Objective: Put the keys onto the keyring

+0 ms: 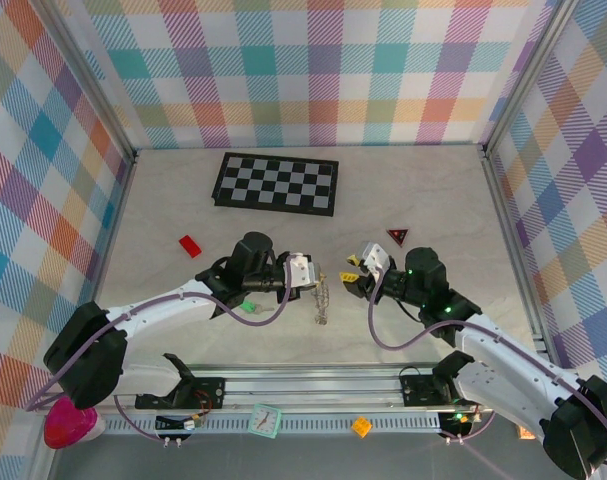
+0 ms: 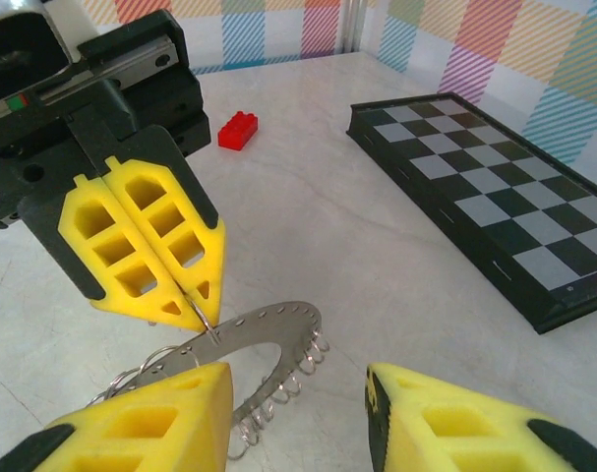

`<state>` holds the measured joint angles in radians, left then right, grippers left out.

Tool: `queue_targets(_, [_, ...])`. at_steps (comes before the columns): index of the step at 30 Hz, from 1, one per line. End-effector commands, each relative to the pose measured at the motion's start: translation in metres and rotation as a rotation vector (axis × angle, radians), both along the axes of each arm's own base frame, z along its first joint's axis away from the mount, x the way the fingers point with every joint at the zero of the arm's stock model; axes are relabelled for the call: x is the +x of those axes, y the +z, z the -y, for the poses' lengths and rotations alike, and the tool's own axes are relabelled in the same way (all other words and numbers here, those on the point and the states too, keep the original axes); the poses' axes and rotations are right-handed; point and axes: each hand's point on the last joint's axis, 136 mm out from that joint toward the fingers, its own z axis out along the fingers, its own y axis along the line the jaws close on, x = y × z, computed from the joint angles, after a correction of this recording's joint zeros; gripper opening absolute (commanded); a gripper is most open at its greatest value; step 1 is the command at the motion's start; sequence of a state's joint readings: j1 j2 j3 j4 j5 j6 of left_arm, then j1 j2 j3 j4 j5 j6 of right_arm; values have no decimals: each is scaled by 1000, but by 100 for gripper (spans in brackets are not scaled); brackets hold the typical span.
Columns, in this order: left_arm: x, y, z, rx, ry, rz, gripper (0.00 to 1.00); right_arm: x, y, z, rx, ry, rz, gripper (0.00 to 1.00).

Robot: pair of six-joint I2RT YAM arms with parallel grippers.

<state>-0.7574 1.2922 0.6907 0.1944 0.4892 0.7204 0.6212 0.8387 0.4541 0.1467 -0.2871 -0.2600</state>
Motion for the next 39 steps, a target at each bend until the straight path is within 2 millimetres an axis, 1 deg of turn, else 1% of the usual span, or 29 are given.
queue_targets(1, [-1, 18, 3, -41, -16, 91, 0, -1, -3, -1, 5, 4, -34, 39])
queue_targets(7, [-5, 18, 3, -49, -33, 161, 0, -4, -5, -6, -6, 48, -34, 39])
queue_targets(12, [-6, 18, 3, -35, -32, 243, 0, -14, -10, -19, -59, 147, -21, 38])
queue_targets(16, [-10, 19, 4, -23, -40, 316, 0, -17, -16, -25, -115, 197, 40, 34])
queue_targets(21, [-14, 19, 5, -14, -56, 383, 0, -14, -22, -29, -161, 225, 125, 30])
queue_targets(23, [-15, 20, 5, -16, -63, 392, 0, -13, -24, -31, -168, 235, 136, 29])
queue_targets(30, [-19, 20, 7, -18, -83, 408, 0, -19, -25, -40, -174, 297, 173, 25])
queue_targets(39, [-23, 17, 9, -12, -106, 379, 0, -18, -23, -42, -165, 296, 199, 21])
